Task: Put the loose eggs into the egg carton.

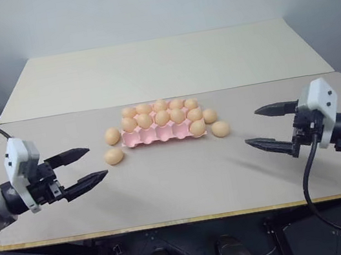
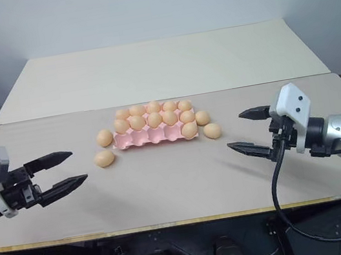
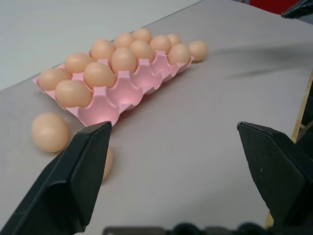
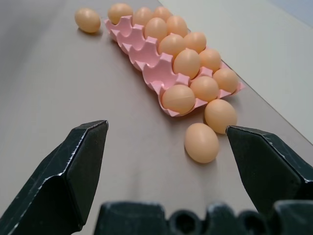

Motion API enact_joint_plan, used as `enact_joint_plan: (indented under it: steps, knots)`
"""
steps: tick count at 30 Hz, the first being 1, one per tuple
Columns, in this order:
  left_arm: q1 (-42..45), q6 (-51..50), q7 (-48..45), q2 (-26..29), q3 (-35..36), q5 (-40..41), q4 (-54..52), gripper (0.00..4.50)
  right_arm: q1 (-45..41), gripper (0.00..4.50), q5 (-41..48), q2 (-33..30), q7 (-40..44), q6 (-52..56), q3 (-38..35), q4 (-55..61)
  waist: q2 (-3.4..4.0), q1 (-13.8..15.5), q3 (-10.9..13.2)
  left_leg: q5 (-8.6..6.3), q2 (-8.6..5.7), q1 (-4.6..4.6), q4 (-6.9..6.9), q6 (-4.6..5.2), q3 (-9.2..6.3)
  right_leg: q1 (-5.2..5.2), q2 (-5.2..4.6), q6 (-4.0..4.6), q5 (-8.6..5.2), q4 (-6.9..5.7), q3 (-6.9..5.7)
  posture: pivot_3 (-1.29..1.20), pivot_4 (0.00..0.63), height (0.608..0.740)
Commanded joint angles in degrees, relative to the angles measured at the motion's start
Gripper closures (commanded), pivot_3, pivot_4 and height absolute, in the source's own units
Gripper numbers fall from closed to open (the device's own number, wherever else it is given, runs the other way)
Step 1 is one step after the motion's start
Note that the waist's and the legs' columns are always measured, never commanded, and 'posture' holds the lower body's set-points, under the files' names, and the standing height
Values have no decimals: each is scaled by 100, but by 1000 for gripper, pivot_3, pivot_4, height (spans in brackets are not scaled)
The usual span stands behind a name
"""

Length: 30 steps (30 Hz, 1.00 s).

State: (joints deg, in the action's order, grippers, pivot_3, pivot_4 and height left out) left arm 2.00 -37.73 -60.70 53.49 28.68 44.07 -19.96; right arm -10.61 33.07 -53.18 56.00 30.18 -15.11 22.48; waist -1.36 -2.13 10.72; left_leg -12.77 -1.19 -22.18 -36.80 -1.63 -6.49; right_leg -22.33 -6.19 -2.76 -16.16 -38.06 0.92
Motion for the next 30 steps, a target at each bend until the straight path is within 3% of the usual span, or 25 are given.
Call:
enact_joint_plan:
  steps: [1, 4, 9, 18, 23, 30]
  knots:
    - [227, -128, 22, 148, 13, 148, 50, 14, -55, 0, 187, -98, 15, 92, -222, 211, 0, -2, 0, 0, 0, 0, 0, 0, 1, 0, 0, -1, 0, 0, 1, 0, 150, 740]
    - [521, -459, 126, 167, 105, 509, 129, 14, -78, 0, 140, -148, -1, 116, -188, 152, 0, -2, 0, 0, 1, 1, 0, 0, 0, 0, 0, -1, 0, -1, 0, 0, 150, 740]
    - [736, -327, -6, 292, 23, 374, 278, 14, -68, 0, 118, -204, 17, 101, -242, 50, 0, -16, 0, 0, 0, 1, 0, 0, 1, -1, 0, -1, 0, 0, 0, 0, 150, 740]
    - [503, -53, -32, 118, -160, 196, 68, 14, -150, 0, -18, -507, 127, 59, -195, -228, 0, -12, 0, 0, 0, 0, 0, 0, 1, -1, 0, -1, 0, 0, 0, 0, 150, 740]
    - [670, -64, -85, 73, -391, 231, 104, 14, -693, 0, -413, -236, -180, -24, 420, -557, 0, -41, 0, 0, 2, 4, 0, 0, 1, 1, 2, -1, 1, -1, 2, 0, 150, 740]
    - [789, -125, -144, 114, -482, 281, 83, 14, -1628, 0, -1724, 369, -518, -646, 1617, -1775, 0, -43, 0, 0, 2, -4, 0, 0, 2, -8, 4, 0, 2, 0, 3, 0, 150, 740]
